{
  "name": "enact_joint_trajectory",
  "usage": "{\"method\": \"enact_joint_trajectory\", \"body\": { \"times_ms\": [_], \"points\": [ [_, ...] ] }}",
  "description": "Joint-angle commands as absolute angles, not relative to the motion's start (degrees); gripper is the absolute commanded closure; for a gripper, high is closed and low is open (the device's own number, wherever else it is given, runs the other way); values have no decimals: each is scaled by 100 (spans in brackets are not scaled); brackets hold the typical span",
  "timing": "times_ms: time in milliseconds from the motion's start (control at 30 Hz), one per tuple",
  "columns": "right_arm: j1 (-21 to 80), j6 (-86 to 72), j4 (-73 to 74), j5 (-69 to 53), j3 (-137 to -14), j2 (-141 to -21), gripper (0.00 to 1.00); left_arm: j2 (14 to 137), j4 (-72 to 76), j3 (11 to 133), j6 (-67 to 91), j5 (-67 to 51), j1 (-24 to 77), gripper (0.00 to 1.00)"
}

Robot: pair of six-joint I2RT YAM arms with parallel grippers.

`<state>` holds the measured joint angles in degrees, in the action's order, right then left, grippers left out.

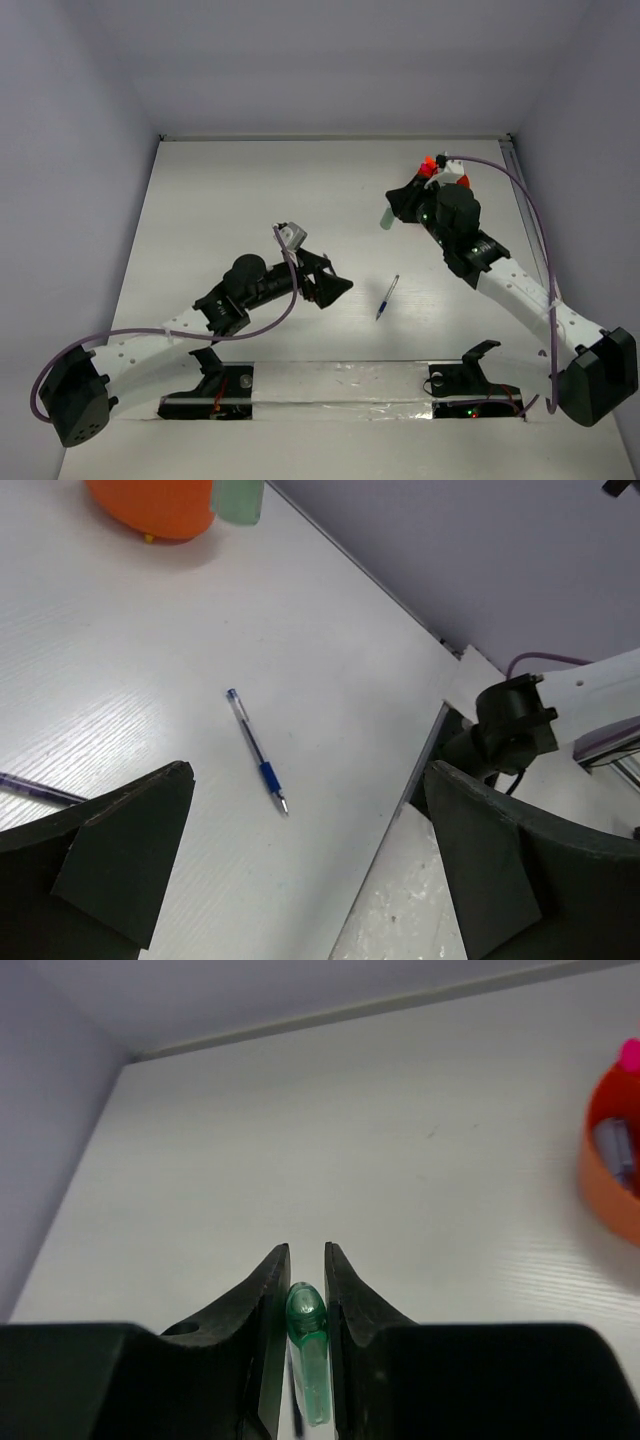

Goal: Sort the stationery into containers
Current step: Place the pen in the storage box.

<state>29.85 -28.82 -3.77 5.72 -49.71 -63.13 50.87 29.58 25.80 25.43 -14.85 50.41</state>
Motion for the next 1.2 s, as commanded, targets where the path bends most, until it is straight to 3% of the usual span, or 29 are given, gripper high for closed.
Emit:
{"method": "enact_joint_trajectory", "body": {
  "times_ms": [0,200,567,1167],
  "points": [
    [2691,-1963,-501,1247,-5378,-6503,100,4948,3076,2426,2268,-1178,5036,1],
    [1987,-1303,-746,1432,-5748,-7294,100,5027,3419,2277,2136,-932,5036,1],
    [1767,-89,-1984,2478,-6266,-8472,100,5080,3841,1987,1890,-703,5036,1],
    [1600,1204,-2821,2250,-6934,-10072,100,4930,3823,1811,1837,-615,5036,1]
  ]
}}
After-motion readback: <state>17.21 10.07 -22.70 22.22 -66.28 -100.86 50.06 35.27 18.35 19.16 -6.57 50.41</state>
